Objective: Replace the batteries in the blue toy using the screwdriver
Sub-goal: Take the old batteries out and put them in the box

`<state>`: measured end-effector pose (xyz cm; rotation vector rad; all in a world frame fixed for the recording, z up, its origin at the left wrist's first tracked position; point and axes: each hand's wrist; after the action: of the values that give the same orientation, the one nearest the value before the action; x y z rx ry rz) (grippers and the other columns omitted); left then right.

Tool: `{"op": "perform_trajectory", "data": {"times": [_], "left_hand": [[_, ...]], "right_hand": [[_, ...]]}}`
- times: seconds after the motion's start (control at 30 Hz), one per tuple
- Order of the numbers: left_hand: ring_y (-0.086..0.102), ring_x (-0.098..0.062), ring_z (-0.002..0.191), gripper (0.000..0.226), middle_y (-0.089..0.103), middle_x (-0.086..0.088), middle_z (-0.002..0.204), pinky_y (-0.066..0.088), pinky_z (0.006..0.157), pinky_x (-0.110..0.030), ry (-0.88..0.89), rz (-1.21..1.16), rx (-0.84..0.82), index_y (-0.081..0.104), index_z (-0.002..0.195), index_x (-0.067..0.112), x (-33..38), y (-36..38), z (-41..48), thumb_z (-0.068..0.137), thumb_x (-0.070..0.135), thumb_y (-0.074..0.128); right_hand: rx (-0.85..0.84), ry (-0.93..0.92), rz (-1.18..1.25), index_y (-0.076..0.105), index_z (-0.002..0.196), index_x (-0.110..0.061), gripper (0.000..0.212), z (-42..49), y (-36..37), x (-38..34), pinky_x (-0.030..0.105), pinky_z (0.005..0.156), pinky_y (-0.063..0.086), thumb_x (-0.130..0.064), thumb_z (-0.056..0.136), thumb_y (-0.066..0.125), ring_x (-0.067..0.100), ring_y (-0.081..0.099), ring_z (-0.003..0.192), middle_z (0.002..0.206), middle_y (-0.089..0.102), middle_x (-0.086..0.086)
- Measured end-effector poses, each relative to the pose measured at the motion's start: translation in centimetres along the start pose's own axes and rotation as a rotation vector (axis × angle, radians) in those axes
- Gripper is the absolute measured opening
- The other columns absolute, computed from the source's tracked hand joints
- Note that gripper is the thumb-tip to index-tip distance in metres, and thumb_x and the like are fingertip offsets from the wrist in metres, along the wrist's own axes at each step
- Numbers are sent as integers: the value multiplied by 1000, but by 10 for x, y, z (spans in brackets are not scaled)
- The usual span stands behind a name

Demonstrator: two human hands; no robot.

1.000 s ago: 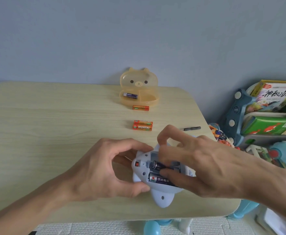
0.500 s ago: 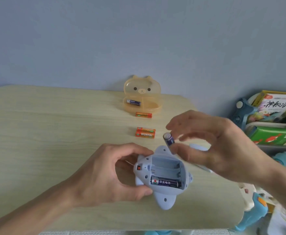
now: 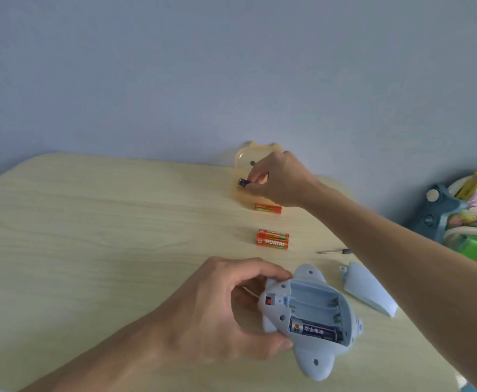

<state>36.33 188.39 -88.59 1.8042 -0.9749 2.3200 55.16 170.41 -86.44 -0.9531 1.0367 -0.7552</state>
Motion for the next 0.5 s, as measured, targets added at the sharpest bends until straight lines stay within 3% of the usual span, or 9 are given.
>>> {"op": "perform_trajectory", "data": {"times": [0.1,0.23,0.4,0.5], "left_hand": [[80,-11,100,58,84,8,108,61,88,-22,3,-4,-5,76,124,23,-1,-1,1,72,15,99],[80,-14,102,58,84,7,109,63,90,-29,3,-4,-5,76,125,22,-4,1,2,72,15,99],[80,-15,103,61,84,8,111,63,94,-36,-32,-32,6,74,124,27,-11,1,2,70,14,100],[79,-18,104,59,83,2,115,61,97,-40,-48,-136,15,73,120,35,-12,-1,4,70,17,98]], "right_hand": [[-8,20,-9,86,94,-16,17,3,9,6,39,84,62,-30,90,78,21,73,92,95,82,3],[27,-14,-17,84,107,-15,18,-9,-4,2,15,70,47,-21,94,75,10,64,85,105,81,0],[91,-107,79,81,104,-22,17,-94,-45,-7,15,70,53,-32,93,73,7,68,76,96,79,-8],[-29,-43,271,75,114,-33,36,-173,-64,-3,27,76,60,-55,86,71,8,74,88,98,77,-15]]}}
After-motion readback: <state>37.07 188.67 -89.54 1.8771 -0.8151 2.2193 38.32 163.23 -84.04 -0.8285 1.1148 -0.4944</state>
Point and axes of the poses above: each hand's wrist, its own z-axis towards the middle knuckle, its own y-axis out of the palm, x = y × z
